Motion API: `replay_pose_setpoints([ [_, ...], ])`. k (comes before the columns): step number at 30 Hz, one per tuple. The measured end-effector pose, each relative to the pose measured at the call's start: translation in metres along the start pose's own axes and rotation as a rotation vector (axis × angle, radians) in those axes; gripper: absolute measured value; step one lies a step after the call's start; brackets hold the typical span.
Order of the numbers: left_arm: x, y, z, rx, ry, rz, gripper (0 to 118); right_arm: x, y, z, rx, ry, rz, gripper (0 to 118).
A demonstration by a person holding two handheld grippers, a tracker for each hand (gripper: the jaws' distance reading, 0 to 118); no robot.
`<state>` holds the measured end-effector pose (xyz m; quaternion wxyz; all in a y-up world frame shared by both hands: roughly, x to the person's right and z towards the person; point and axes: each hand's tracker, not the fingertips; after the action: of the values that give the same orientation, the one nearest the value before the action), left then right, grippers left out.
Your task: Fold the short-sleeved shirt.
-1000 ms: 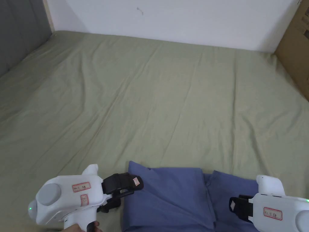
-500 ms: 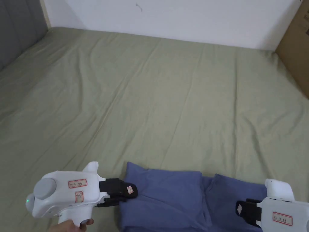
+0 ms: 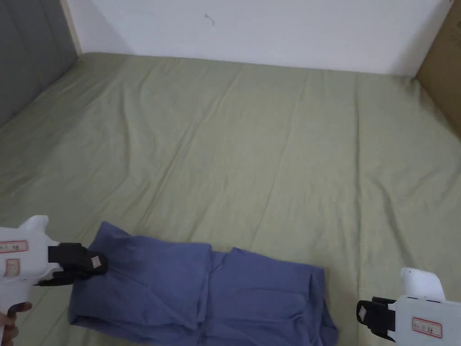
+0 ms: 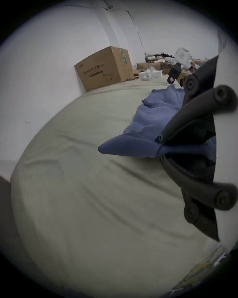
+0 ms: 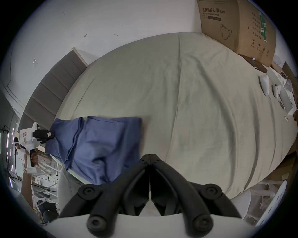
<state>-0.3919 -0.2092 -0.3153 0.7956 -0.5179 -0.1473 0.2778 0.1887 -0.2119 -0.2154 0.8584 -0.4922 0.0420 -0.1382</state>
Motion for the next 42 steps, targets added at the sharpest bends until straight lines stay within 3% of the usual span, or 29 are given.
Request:
replay_pose_setpoints([
  [5,-0.021,0.015,0.005,0.024,0.018,0.034,7,0.003,-0.004,0.000,-0.003,0.012,-0.018,0],
  [10,0.012,0.034,-0.012,0.038,0.064,0.016,7,0.007,-0.005,0.006,0.011,0.018,-0.022,0],
  [16,0.136,-0.005,0.024,0.104,0.015,-0.079,7,0.022,-0.008,0.016,0.041,0.017,-0.052,0],
  [19,0.181,-0.008,0.013,0.070,-0.013,-0.201,7,0.033,-0.012,0.021,0.052,0.018,-0.080,0],
  [29,0.292,-0.070,-0.107,-0.154,-0.085,-0.390,10,0.073,-0.030,0.037,0.085,0.005,-0.182,0],
  [31,0.295,-0.083,-0.131,-0.222,-0.103,-0.382,24,0.080,-0.033,0.039,0.087,-0.009,-0.201,0],
  [33,0.295,-0.091,-0.150,-0.304,-0.152,-0.336,68,0.087,-0.036,0.042,0.087,-0.016,-0.220,0],
  [35,0.291,-0.095,-0.154,-0.335,-0.145,-0.297,103,0.093,-0.038,0.043,0.089,-0.017,-0.240,0],
  [40,0.270,-0.075,-0.123,-0.186,-0.092,-0.311,103,0.097,-0.038,0.043,0.095,-0.021,-0.252,0],
  [41,0.264,-0.071,-0.115,-0.151,-0.070,-0.316,92,0.095,-0.037,0.042,0.094,-0.019,-0.252,0],
  [42,0.256,-0.068,-0.108,-0.110,-0.052,-0.319,69,0.093,-0.037,0.041,0.094,-0.016,-0.250,0],
])
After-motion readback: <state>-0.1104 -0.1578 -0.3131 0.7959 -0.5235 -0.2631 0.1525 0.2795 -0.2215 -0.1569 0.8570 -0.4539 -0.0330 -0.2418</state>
